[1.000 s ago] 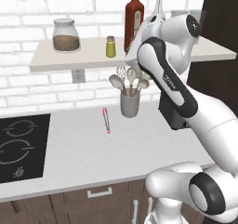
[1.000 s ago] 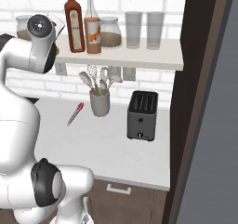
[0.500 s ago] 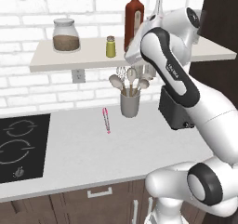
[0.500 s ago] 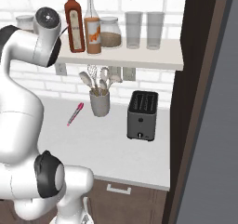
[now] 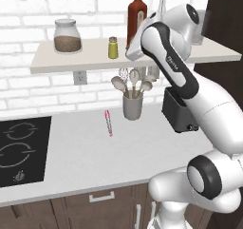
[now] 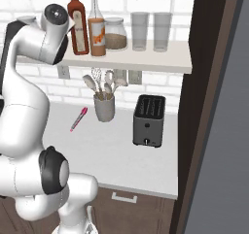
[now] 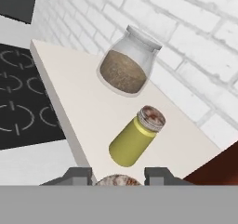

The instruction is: Put the shaker and condiment bottle from the counter next to their counterparts in the cabinet.

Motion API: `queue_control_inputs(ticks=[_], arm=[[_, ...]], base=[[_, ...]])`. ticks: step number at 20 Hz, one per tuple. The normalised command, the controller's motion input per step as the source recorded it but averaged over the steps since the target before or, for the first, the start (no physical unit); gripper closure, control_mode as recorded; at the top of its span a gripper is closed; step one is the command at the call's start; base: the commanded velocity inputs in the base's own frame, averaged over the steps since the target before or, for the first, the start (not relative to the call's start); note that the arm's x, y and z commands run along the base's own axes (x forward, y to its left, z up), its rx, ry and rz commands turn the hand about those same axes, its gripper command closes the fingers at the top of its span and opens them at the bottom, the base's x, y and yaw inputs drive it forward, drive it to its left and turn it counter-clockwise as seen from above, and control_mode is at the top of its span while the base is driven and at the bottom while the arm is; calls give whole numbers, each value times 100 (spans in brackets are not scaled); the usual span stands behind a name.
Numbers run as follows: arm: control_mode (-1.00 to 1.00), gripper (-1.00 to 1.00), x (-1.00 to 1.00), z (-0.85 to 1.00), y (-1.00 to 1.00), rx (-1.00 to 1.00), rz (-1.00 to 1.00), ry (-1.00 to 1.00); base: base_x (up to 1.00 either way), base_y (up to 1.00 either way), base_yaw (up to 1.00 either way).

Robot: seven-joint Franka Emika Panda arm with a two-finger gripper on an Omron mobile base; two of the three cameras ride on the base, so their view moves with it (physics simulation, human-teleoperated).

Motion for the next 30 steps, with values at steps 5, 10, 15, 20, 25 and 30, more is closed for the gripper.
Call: queue_control_inputs(ticks=[5,10,15,20,25,30], arm=[[-100,100,15,-3,0,0,2,0],[-100,100,11,-16,0,0,3,0],[-100,100,16,-37,0,0,1,0],[-100,100,15,-37,0,0,1,0],[-100,100,22,-26,0,0,2,0],[-100,100,32,-19,0,0,2,0]], base=[[0,0,0],[0,0,0],[0,0,0],[0,0,0],[0,0,0],[0,0,0]])
